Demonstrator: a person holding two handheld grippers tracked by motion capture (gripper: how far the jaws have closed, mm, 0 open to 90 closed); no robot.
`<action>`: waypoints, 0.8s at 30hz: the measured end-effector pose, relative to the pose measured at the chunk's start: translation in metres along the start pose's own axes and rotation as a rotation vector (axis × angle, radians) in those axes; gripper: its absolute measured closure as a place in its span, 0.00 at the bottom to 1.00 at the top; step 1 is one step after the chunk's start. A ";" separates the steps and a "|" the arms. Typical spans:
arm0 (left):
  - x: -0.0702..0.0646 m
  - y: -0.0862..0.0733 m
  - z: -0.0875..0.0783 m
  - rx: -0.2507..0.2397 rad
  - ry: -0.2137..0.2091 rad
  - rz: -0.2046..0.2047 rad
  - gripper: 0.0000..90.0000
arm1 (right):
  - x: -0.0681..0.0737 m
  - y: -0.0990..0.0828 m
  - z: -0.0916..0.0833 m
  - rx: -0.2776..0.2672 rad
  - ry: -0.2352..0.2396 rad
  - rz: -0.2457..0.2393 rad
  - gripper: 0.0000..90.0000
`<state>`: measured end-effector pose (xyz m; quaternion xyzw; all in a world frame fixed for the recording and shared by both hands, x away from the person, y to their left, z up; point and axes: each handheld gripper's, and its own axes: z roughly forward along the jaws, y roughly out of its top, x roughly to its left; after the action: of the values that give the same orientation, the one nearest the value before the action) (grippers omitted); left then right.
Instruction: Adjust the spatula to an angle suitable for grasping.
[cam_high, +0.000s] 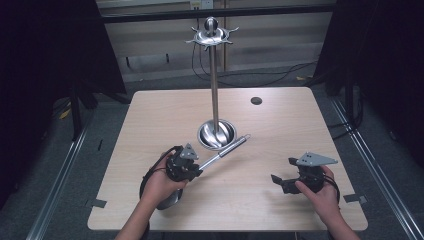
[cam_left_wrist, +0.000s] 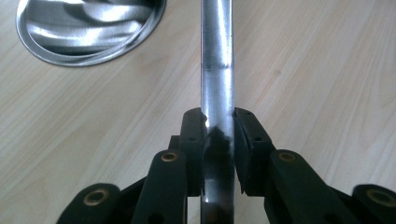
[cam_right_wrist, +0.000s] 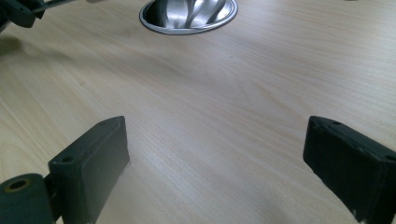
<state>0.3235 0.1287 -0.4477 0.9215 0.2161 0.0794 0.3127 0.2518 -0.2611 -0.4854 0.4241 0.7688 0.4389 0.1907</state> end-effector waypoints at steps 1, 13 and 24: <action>0.000 0.000 -0.001 -0.019 -0.003 -0.005 0.84 | 0.000 0.000 0.000 0.000 0.000 0.000 0.07; 0.004 -0.002 -0.025 -0.210 0.039 -0.065 0.84 | 0.000 0.000 0.001 -0.003 0.000 -0.002 0.07; 0.002 -0.001 -0.043 -0.345 0.079 -0.107 0.84 | 0.001 0.001 0.001 -0.004 -0.001 0.002 0.07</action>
<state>0.3125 0.1538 -0.4141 0.8375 0.2603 0.1346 0.4612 0.2522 -0.2596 -0.4845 0.4248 0.7674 0.4405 0.1914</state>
